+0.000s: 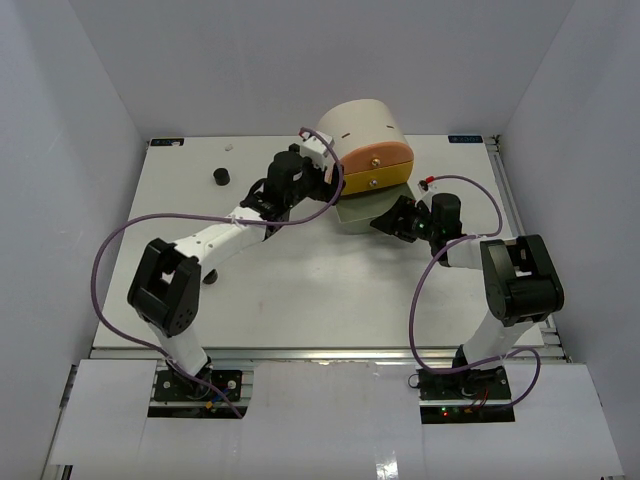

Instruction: Organize the makeup

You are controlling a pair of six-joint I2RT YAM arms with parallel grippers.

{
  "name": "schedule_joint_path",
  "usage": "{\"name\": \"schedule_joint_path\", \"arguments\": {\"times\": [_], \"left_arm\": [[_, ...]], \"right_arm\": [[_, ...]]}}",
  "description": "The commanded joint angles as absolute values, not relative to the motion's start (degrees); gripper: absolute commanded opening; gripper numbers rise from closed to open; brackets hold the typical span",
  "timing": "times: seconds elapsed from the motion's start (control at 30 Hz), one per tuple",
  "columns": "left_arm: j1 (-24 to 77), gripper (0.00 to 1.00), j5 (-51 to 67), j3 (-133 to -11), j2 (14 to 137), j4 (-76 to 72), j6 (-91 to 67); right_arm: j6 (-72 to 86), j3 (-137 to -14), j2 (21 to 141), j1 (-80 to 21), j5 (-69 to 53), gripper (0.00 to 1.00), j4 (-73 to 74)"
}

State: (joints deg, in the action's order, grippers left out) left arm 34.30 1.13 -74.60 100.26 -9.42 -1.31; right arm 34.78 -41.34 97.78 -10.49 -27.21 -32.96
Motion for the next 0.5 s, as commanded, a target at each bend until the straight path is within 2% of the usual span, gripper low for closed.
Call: {"name": "schedule_joint_path", "arguments": {"times": [0.0,0.07,0.13,0.27,0.47], "left_arm": [[34.4,0.98,3.2,-70.3,87.5,-9.0,-4.1],[33.9,0.98,2.3,-68.5,84.6,-8.4,-4.1],[31.7,0.98,1.7,-66.8,81.0,-6.0,-5.1],[20.9,0.98,5.9,-64.0,79.6,-2.0,-12.5],[8.5,0.98,6.7,-64.8,86.5,3.8,-19.9]], "right_arm": [[32.4,-42.2,94.7,-9.4,-31.2,0.79,-33.5],[31.5,-42.4,93.7,-8.7,-32.4,0.9,-32.5],[29.3,-42.8,92.1,-7.6,-33.4,0.9,-29.8],[21.5,-44.1,86.7,-5.5,-36.4,0.9,-19.8],[-3.3,-49.9,77.2,-5.1,-45.1,0.9,-0.7]]}}
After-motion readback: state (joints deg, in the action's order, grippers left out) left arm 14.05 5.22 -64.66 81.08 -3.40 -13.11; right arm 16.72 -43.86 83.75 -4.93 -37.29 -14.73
